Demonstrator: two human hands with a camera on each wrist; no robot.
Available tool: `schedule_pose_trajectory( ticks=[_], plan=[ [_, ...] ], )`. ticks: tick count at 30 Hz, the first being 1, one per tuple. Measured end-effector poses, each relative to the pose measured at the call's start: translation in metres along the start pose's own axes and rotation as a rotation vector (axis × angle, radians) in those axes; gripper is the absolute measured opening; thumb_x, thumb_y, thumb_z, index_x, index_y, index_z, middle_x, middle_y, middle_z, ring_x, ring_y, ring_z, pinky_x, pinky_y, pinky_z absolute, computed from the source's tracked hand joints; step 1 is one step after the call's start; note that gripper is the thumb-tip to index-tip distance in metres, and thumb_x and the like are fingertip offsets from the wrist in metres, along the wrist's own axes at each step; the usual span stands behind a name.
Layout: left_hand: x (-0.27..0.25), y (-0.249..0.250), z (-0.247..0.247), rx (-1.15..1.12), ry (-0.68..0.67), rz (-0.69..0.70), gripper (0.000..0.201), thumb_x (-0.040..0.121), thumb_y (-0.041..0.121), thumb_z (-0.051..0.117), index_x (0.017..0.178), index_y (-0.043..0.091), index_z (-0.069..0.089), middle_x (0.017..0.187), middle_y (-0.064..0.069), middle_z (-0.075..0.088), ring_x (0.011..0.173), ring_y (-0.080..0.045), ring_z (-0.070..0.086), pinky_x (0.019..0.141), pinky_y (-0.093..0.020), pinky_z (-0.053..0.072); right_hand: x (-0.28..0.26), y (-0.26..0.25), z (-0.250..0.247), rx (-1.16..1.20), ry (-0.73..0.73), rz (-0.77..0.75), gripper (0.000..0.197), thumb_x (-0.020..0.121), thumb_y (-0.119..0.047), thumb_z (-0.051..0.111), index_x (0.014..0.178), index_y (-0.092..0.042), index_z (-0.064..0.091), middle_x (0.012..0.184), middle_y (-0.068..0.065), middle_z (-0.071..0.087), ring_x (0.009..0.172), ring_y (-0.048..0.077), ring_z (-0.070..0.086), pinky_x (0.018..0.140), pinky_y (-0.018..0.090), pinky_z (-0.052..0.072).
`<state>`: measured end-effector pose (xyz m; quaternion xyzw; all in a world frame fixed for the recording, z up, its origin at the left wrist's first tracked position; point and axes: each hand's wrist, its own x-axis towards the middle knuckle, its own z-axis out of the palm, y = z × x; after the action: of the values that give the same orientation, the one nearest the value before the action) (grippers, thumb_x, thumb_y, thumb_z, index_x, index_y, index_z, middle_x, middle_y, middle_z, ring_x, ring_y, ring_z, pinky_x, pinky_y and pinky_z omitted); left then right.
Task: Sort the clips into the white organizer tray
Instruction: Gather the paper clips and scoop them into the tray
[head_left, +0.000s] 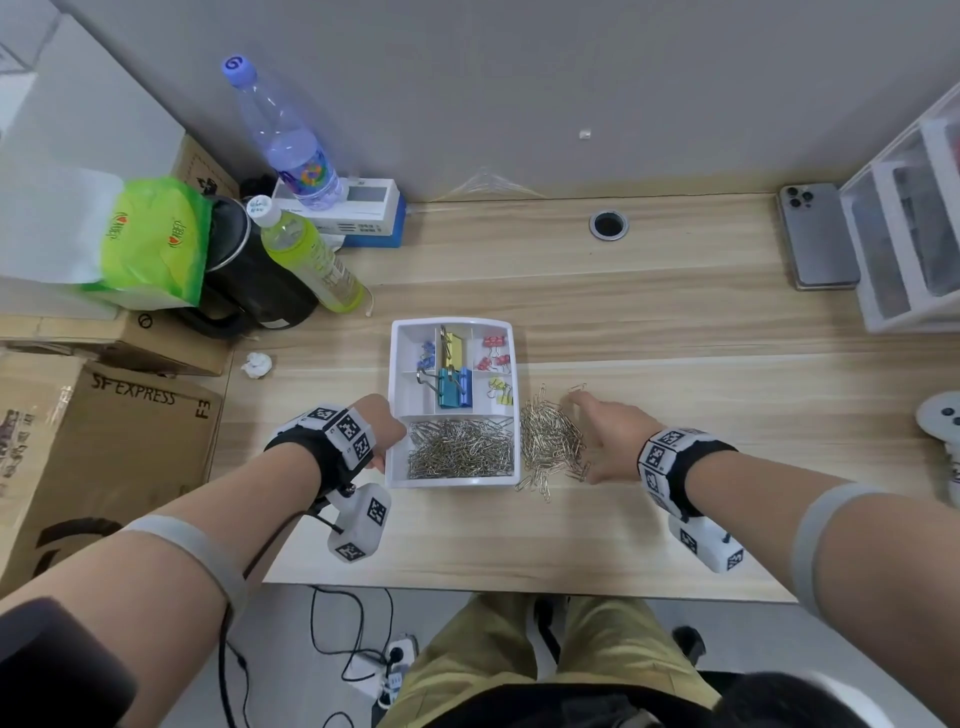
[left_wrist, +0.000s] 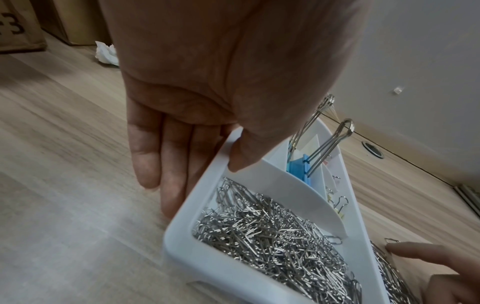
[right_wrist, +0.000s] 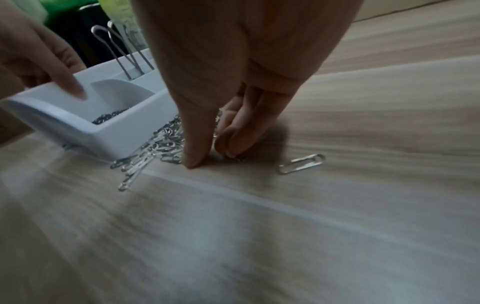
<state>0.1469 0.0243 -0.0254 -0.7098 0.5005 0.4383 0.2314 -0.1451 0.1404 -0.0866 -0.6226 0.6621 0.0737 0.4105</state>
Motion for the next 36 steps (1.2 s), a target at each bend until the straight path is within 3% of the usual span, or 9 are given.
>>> schedule_pose_trajectory(
  ticks=[2, 4, 11, 15, 23, 26, 29, 31, 36],
  plan=[
    [0.002, 0.0, 0.001, 0.0, -0.003, -0.006, 0.02, 0.094, 0.007, 0.041, 0.078, 0.0, 0.049, 0.086, -0.03, 0.07, 0.09, -0.038, 0.072, 0.059, -0.03, 0.049, 0.004, -0.002, 0.003, 0.103, 0.031, -0.021, 0.104, 0.065, -0.024, 0.088, 0.148, -0.024, 0.026, 0.088, -0.005, 0.062, 0.08, 0.014, 0.059, 0.069, 0.022, 0.041],
    [0.003, -0.001, 0.001, 0.003, 0.002, -0.004, 0.021, 0.094, 0.008, 0.041, 0.077, 0.001, 0.05, 0.09, -0.03, 0.071, 0.091, -0.038, 0.072, 0.063, -0.031, 0.05, 0.007, -0.003, 0.008, 0.163, 0.071, -0.035, 0.096, 0.066, -0.023, 0.087, 0.145, -0.025, 0.032, 0.081, -0.006, 0.063, 0.074, 0.009, 0.059, 0.064, 0.021, 0.043],
    [0.003, -0.001, 0.0, 0.017, 0.007, 0.0, 0.023, 0.094, 0.01, 0.042, 0.074, 0.002, 0.049, 0.074, -0.023, 0.067, 0.088, -0.038, 0.072, 0.06, -0.03, 0.05, 0.0, 0.011, -0.001, 0.158, 0.101, -0.005, 0.071, 0.065, -0.033, 0.076, 0.126, -0.028, 0.041, 0.082, -0.006, 0.064, 0.075, 0.013, 0.062, 0.073, 0.032, 0.053],
    [0.002, 0.0, 0.0, 0.026, 0.008, 0.009, 0.027, 0.094, 0.009, 0.042, 0.068, 0.004, 0.046, 0.063, -0.021, 0.062, 0.088, -0.039, 0.072, 0.055, -0.027, 0.046, -0.005, 0.02, -0.001, 0.069, -0.017, 0.009, 0.056, 0.068, -0.019, 0.062, 0.121, -0.029, 0.044, 0.081, -0.007, 0.063, 0.074, 0.014, 0.062, 0.073, 0.035, 0.056],
    [0.0, 0.0, 0.0, 0.018, 0.005, 0.009, 0.025, 0.094, 0.009, 0.043, 0.07, 0.003, 0.046, 0.064, -0.021, 0.06, 0.088, -0.041, 0.071, 0.055, -0.027, 0.046, 0.006, -0.012, 0.012, 0.187, 0.097, -0.094, 0.047, 0.074, -0.014, 0.072, 0.114, -0.024, 0.049, 0.076, -0.008, 0.066, 0.072, 0.011, 0.062, 0.071, 0.033, 0.053],
    [-0.002, 0.001, 0.0, 0.014, 0.01, 0.018, 0.025, 0.095, 0.01, 0.043, 0.07, 0.003, 0.046, 0.064, -0.02, 0.06, 0.086, -0.04, 0.072, 0.053, -0.027, 0.046, 0.004, -0.02, 0.012, 0.155, 0.159, -0.101, 0.064, 0.068, -0.03, 0.078, 0.123, -0.023, 0.045, 0.093, -0.009, 0.057, 0.083, 0.014, 0.056, 0.071, 0.029, 0.047],
    [-0.001, 0.0, 0.0, 0.016, 0.018, 0.032, 0.026, 0.094, 0.009, 0.043, 0.069, 0.003, 0.046, 0.066, -0.022, 0.063, 0.086, -0.039, 0.072, 0.052, -0.027, 0.045, -0.001, -0.023, 0.011, 0.029, 0.186, -0.078, 0.112, 0.048, -0.05, 0.084, 0.142, -0.025, 0.028, 0.126, -0.003, 0.039, 0.114, 0.017, 0.042, 0.091, 0.036, 0.049],
    [0.0, -0.001, 0.0, 0.019, 0.009, 0.039, 0.024, 0.094, 0.007, 0.041, 0.071, 0.002, 0.048, 0.079, -0.028, 0.07, 0.086, -0.039, 0.072, 0.053, -0.027, 0.046, -0.002, -0.027, 0.013, -0.051, 0.165, -0.051, 0.134, 0.035, -0.057, 0.087, 0.146, -0.027, 0.017, 0.133, 0.0, 0.031, 0.12, 0.021, 0.035, 0.096, 0.04, 0.048],
    [0.0, -0.001, 0.0, 0.054, 0.017, 0.03, 0.027, 0.092, 0.005, 0.04, 0.066, 0.002, 0.045, 0.064, -0.023, 0.065, 0.072, -0.036, 0.068, 0.052, -0.026, 0.045, 0.005, -0.038, 0.02, -0.104, 0.155, -0.037, 0.136, 0.032, -0.058, 0.089, 0.145, -0.031, 0.018, 0.135, 0.0, 0.028, 0.121, 0.023, 0.031, 0.096, 0.039, 0.047]
  ],
)
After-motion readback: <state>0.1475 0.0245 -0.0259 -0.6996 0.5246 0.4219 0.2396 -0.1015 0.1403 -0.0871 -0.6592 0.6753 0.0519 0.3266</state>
